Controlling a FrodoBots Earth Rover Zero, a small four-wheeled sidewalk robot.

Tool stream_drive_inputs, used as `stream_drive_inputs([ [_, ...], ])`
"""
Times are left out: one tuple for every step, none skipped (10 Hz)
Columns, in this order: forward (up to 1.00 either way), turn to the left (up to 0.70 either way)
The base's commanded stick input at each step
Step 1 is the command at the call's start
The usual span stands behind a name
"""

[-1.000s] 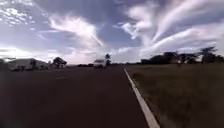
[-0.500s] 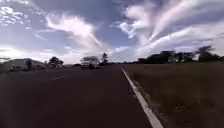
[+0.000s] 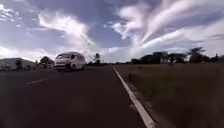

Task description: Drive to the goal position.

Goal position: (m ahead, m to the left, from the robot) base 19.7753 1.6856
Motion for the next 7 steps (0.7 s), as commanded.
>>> stream_drive_inputs([
  [1.00, 0.00],
  [1.00, 0.00],
  [1.00, 0.00],
  [1.00, 0.00],
  [1.00, 0.00],
  [1.00, 0.00],
  [1.00, 0.00],
])
